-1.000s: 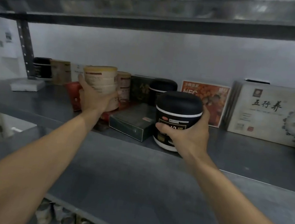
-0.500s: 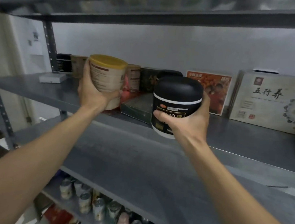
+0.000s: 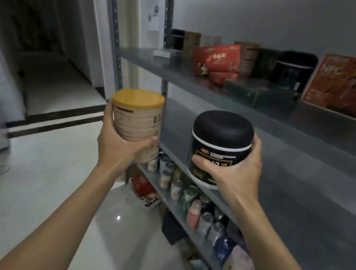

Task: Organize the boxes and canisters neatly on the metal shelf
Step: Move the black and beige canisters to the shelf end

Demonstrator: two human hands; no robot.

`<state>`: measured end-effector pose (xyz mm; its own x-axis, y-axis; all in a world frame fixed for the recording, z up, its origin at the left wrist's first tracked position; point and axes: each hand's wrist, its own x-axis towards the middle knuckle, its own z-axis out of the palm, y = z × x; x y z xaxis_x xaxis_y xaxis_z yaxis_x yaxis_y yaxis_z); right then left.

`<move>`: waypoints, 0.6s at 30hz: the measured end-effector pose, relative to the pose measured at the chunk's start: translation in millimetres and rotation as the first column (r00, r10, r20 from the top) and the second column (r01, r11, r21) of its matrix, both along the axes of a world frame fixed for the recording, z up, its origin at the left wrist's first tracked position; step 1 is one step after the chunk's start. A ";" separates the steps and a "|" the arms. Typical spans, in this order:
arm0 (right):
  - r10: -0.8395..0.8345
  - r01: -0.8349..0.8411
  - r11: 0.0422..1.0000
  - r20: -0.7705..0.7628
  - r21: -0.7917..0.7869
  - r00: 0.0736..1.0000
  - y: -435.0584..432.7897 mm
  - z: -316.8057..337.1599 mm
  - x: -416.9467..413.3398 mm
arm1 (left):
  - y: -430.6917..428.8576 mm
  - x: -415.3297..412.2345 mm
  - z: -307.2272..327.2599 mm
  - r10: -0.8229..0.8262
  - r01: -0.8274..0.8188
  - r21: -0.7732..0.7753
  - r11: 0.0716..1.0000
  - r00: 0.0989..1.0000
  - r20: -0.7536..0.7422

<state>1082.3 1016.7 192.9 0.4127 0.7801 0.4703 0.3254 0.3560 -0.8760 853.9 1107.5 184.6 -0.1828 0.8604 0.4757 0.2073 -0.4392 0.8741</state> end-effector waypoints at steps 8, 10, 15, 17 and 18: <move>0.179 -0.185 0.961 -0.047 -0.205 0.983 -22.5 -112.4 -85.2 | -105.2 -92.4 -113.6 0.165 -0.166 -0.206 0.964 0.986 -0.026; 0.222 -0.232 0.947 -0.068 -0.222 0.973 -24.8 -129.4 -104.9 | -116.3 -113.5 -125.8 0.211 -0.213 -0.223 0.951 0.977 -0.035; 0.271 -0.280 0.910 -0.071 -0.307 0.960 -21.3 -158.2 -147.9 | -118.4 -153.4 -136.4 0.266 -0.260 -0.263 0.929 0.964 -0.012; 0.259 -0.269 0.909 -0.074 -0.318 0.963 -15.6 -161.9 -162.2 | -109.3 -165.7 -139.3 0.267 -0.257 -0.275 0.926 0.964 -0.001; 0.250 -0.259 0.911 -0.070 -0.321 0.966 -11.8 -163.3 -168.3 | -103.3 -170.8 -140.5 0.265 -0.254 -0.278 0.926 0.964 0.002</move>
<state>914.0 1004.9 29.6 0.1887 0.9681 0.1648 0.2361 0.1182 -0.9645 683.0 1004.2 44.1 -0.4308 0.8759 0.2172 0.2458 -0.1177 0.9621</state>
